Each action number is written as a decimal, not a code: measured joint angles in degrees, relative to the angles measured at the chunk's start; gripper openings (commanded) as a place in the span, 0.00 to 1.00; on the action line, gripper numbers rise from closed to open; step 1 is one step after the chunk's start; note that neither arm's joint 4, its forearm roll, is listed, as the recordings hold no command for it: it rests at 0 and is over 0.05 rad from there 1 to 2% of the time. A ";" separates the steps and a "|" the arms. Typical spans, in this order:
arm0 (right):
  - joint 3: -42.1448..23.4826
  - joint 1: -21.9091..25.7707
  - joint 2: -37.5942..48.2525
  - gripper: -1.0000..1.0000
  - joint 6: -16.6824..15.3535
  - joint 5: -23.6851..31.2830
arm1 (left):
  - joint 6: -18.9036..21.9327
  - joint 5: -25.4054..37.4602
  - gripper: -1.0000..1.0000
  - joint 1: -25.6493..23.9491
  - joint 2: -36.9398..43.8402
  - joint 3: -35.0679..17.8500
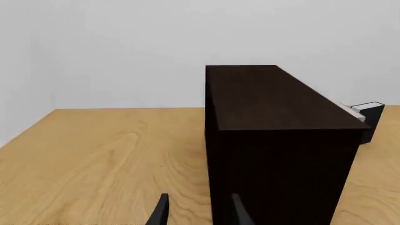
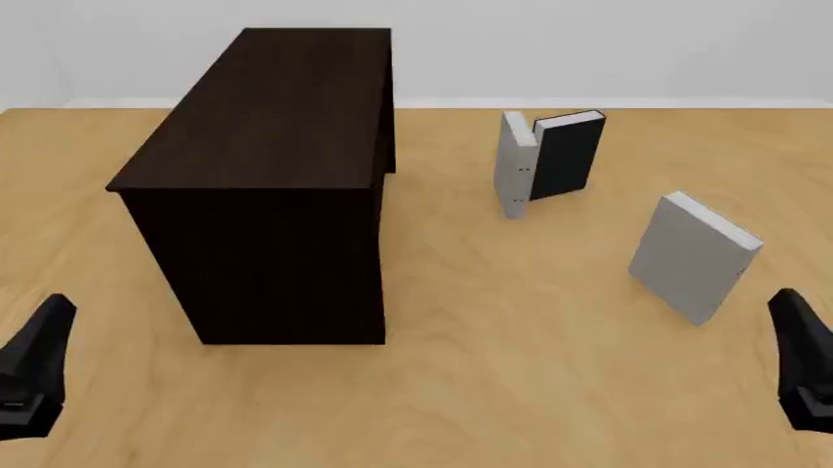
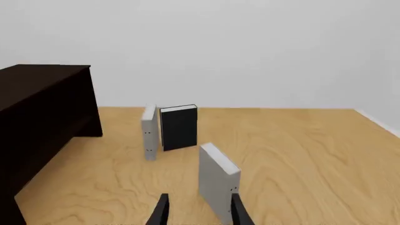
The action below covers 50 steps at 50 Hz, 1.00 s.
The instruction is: Pick up the book on the right and place it under the cabinet shelf.
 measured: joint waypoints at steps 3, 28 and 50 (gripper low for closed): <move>0.32 -0.49 1.05 1.00 -0.29 -0.87 | -0.02 -0.08 1.00 0.39 0.15 -0.01; -9.93 -0.50 14.03 1.00 -5.21 4.51 | -0.17 -0.77 1.00 1.36 1.53 0.04; -30.09 -2.39 27.10 1.00 -11.83 20.73 | -0.21 -0.67 1.00 1.40 1.54 0.01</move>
